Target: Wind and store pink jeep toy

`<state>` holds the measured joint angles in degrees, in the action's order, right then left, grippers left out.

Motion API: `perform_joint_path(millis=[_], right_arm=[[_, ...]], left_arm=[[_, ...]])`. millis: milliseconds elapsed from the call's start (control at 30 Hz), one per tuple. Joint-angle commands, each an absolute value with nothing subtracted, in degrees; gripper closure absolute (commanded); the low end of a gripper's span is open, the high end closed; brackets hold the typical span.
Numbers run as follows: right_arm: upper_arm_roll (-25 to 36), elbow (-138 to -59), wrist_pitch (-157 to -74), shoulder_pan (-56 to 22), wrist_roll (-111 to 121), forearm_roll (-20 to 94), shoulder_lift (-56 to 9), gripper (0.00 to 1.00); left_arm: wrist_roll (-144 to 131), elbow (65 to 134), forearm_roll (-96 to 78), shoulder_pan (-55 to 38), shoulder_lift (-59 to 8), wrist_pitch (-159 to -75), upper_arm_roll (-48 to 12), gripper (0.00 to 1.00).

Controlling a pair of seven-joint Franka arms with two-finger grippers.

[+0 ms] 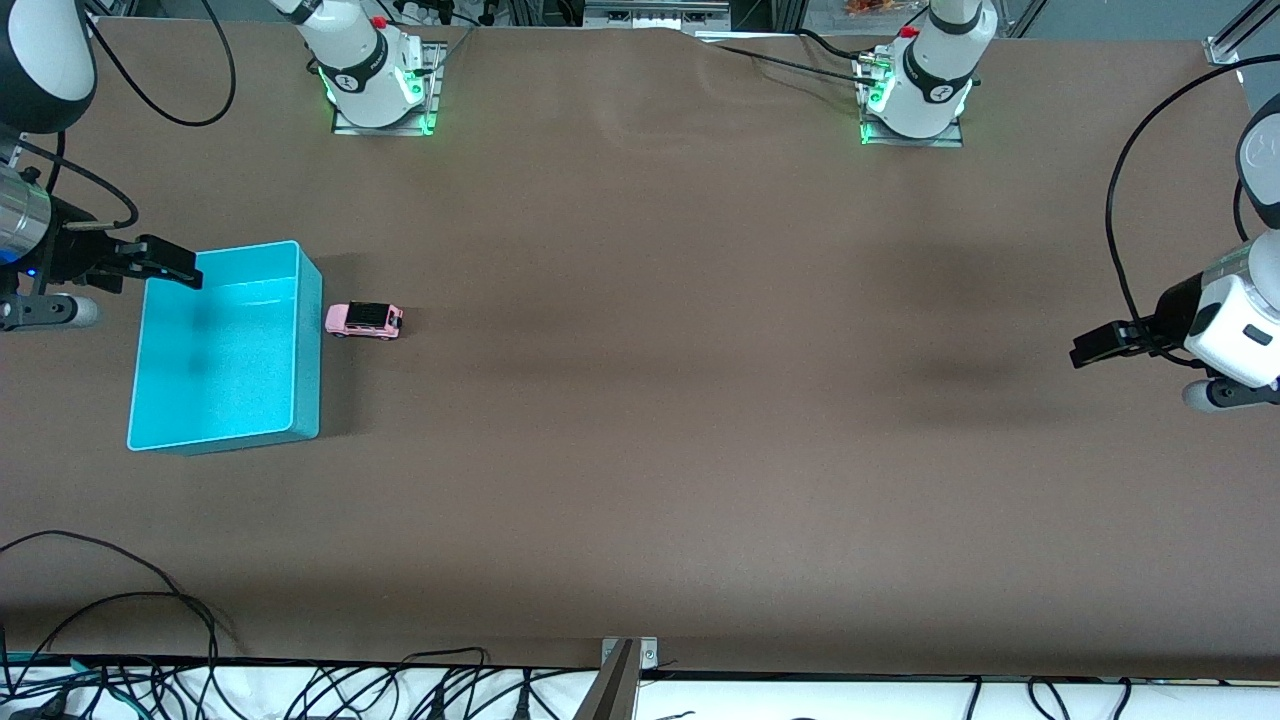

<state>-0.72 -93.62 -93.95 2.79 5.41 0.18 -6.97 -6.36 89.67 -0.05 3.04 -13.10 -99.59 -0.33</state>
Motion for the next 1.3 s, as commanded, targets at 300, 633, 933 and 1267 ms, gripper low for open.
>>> perform_joint_path(millis=[300, 633, 933, 1267], right_arm=[[-1.0, -96.8, -99.4, 2.6, 4.0, 0.6, -8.6, 0.00], [-5.2, -114.2, -112.9, 2.5, 1.8, 1.0, -3.8, 0.00], [-8.0, -124.4, -121.1, 2.5, -6.3, 1.0, -3.4, 0.00], [-8.3, -133.2, -128.7, 2.5, -7.3, 1.1, -3.3, 0.00]], left_arm=[[-5.3, 90.9, 2.6, 3.7, -11.4, -98.5, -1.8, 0.00], [-5.1, 88.1, 2.7, 3.9, -11.9, -98.7, -1.6, 0.00], [-4.5, 88.9, 2.5, 4.2, -11.6, -99.8, -1.7, 0.00], [-4.5, 89.8, 2.3, 4.1, -12.1, -99.6, -1.8, 0.00]])
